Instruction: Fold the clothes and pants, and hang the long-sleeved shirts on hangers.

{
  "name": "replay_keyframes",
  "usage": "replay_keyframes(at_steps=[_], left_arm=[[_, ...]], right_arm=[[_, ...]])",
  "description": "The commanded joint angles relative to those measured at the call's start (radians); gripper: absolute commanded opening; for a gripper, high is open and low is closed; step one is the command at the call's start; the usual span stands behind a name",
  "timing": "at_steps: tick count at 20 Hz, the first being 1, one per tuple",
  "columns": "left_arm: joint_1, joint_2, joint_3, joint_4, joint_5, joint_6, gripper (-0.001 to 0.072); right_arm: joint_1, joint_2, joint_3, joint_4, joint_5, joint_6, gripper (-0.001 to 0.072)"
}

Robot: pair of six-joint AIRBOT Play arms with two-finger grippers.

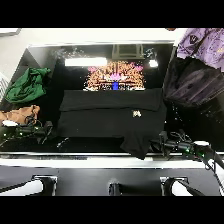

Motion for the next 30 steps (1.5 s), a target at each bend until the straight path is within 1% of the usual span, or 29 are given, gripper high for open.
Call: replay_keyframes(at_steps=[1, 4, 6, 9, 11, 13, 15, 17, 18, 19, 21, 24, 27, 29, 30], left_arm=[[-0.026, -0.016, 0.001, -0.035, 0.002, 0.025, 0.0015], [-0.024, 0.023, 0.026, -0.040, -0.037, 0.023, 0.0013], [-0.024, 0.082, 0.060, 0.007, -0.090, -0.008, 0.0013], [-0.024, 0.212, 0.075, 0.156, -0.172, -0.105, 0.0012], [-0.024, 0.303, 0.074, 0.270, -0.217, -0.182, 0.0013], [-0.024, 0.386, 0.074, 0.337, -0.268, -0.196, 0.0013], [-0.024, 0.455, 0.074, 0.372, -0.287, -0.258, 0.0013], [-0.028, 0.493, 0.076, 0.370, -0.276, -0.261, 0.0013], [-0.034, 0.491, 0.077, 0.370, -0.274, -0.249, 0.0013], [-0.044, 0.483, 0.079, 0.370, -0.260, -0.243, 0.0012], [-0.069, 0.464, 0.089, 0.359, -0.196, -0.243, 0.0012], [-0.114, 0.394, 0.148, 0.356, -0.112, -0.243, 0.0012], [-0.168, 0.269, 0.243, 0.356, -0.050, -0.242, 0.0012], [-0.201, 0.167, 0.317, 0.356, -0.021, -0.242, 0.0012], [-0.215, 0.114, 0.358, 0.356, -0.012, -0.243, 0.0012]], right_arm=[[-0.001, 0.000, 0.000, 0.000, 0.018, -0.007, 0.0028], [-0.001, 0.019, 0.018, -0.009, 0.059, -0.034, 0.0028], [-0.001, 0.092, 0.040, -0.049, 0.130, -0.018, 0.0027], [-0.001, 0.291, 0.054, -0.174, 0.204, 0.108, 0.0027], [-0.001, 0.457, 0.054, -0.273, 0.288, 0.224, 0.0027], [-0.001, 0.630, 0.055, -0.345, 0.404, 0.312, 0.0027], [-0.001, 0.790, 0.061, -0.372, 0.499, 0.391, 0.0027], [-0.001, 0.893, 0.093, -0.370, 0.522, 0.420, 0.0026], [0.000, 0.902, 0.116, -0.369, 0.521, 0.419, 0.0026], [0.000, 0.889, 0.136, -0.365, 0.509, 0.410, 0.0026], [0.000, 0.812, 0.171, -0.334, 0.473, 0.354, 0.0026], [0.000, 0.621, 0.241, -0.279, 0.374, 0.241, 0.0027], [0.011, 0.421, 0.332, -0.240, 0.262, 0.144, 0.0027], [0.114, 0.291, 0.409, -0.259, 0.163, 0.089, 0.0026], [0.173, 0.225, 0.449, -0.293, 0.115, 0.095, 0.0026]])
